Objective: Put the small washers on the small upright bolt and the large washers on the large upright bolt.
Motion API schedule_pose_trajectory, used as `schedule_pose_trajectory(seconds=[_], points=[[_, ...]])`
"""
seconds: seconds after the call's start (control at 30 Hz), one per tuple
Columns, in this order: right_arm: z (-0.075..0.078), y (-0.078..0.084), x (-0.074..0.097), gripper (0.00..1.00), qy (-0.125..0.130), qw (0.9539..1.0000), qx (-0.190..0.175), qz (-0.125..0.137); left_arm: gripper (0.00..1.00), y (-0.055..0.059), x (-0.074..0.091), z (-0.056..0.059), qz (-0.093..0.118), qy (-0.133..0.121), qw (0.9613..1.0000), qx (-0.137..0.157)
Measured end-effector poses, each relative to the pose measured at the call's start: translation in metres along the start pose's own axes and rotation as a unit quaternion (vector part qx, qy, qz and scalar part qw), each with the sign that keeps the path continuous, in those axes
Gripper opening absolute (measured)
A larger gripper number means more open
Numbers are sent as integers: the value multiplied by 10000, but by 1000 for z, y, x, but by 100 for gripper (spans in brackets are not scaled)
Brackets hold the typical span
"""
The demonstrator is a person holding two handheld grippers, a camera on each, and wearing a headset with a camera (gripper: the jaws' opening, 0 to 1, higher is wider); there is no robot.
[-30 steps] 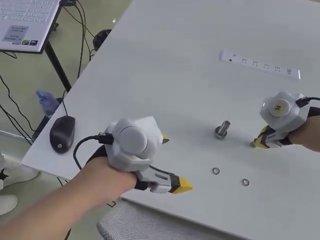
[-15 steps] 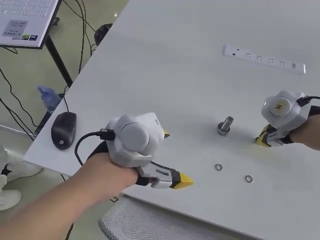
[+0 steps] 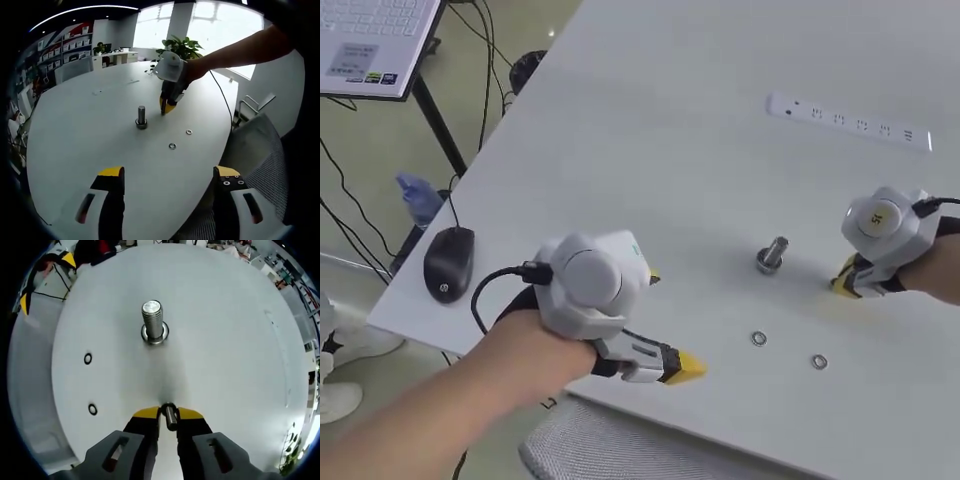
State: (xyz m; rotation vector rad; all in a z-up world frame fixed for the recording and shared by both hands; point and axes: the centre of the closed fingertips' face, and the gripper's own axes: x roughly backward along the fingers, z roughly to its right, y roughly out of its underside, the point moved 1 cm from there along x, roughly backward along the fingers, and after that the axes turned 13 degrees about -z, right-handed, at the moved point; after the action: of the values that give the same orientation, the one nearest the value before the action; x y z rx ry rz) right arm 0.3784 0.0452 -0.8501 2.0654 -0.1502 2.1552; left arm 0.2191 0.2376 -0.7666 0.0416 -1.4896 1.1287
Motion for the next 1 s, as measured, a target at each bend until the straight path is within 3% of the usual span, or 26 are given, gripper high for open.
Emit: schedule_pose_trajectory(seconds=[0.3, 0.5, 0.93, 1.0], points=[[2, -1, -1, 13, -2, 10000, 10, -5, 71, 5, -2, 2, -92, 60, 9999, -14], [2, -3, 0, 16, -6, 10000, -17, 64, 72, 2, -1, 1, -62, 61, 10000, -16], [2, -2, 3, 26, -70, 9999, 12, 141, 81, 0, -5, 1, -66, 17, 10000, -69], [2, -2, 5, 27, -61, 9999, 8, 158, 84, -3, -4, 5, 14, 64, 9999, -85]])
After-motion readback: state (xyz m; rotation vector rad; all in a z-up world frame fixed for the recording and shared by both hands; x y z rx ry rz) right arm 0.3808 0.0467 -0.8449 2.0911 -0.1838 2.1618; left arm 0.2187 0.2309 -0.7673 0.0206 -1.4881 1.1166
